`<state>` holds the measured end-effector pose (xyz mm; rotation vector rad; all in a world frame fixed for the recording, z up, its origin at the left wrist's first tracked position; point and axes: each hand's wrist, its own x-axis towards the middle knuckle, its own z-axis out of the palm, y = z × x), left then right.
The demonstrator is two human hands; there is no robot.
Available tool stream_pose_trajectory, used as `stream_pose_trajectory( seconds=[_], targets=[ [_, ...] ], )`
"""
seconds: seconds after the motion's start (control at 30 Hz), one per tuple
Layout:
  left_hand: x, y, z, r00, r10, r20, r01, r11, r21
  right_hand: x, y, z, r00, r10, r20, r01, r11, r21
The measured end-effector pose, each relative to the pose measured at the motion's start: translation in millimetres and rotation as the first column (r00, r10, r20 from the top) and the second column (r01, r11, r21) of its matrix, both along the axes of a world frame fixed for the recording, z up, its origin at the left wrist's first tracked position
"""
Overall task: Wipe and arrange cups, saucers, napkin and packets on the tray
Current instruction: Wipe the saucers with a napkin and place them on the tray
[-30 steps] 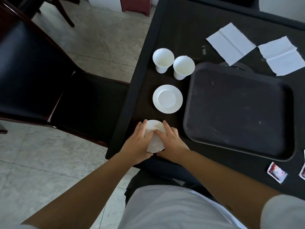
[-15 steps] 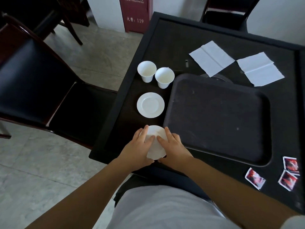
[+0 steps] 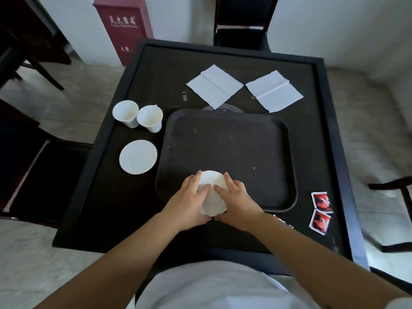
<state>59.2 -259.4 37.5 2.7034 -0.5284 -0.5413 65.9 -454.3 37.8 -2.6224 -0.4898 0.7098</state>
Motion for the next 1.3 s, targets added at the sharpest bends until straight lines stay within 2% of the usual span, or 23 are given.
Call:
stream_pose_trajectory(
  seconds=[0.17,0.5,0.83,1.17,1.3],
  targets=[
    [34.8,-59.1,-1.5,0.999,-0.038,-0.033,0.039,0.998,0.041,20.8,-55.6,0.1,0.997,-0.079,-0.006,0.079,0.997,-0.021],
    [109.8,-128.5,-19.6,0.994,-0.111,0.022,0.109,0.992,0.056,82.2,-128.1,-22.8,0.989,-0.134,0.060,0.135,0.991,-0.002],
    [179.4,-152.1,-42.2,0.994,-0.091,-0.053,0.093,0.995,0.042,149.8,-156.6,-41.5,0.985,-0.173,0.011,0.172,0.983,0.064],
    [213.0,-154.0,-63.0,0.998,-0.055,-0.041,0.055,0.999,-0.001,187.1,-160.7,-63.0,0.982,-0.190,-0.011,0.190,0.977,0.101],
    [215.0,-152.2,-71.3,0.998,-0.069,0.008,0.069,0.998,-0.003,187.5,-155.4,-71.6,0.978,-0.210,0.016,0.207,0.973,0.105]
  ],
)
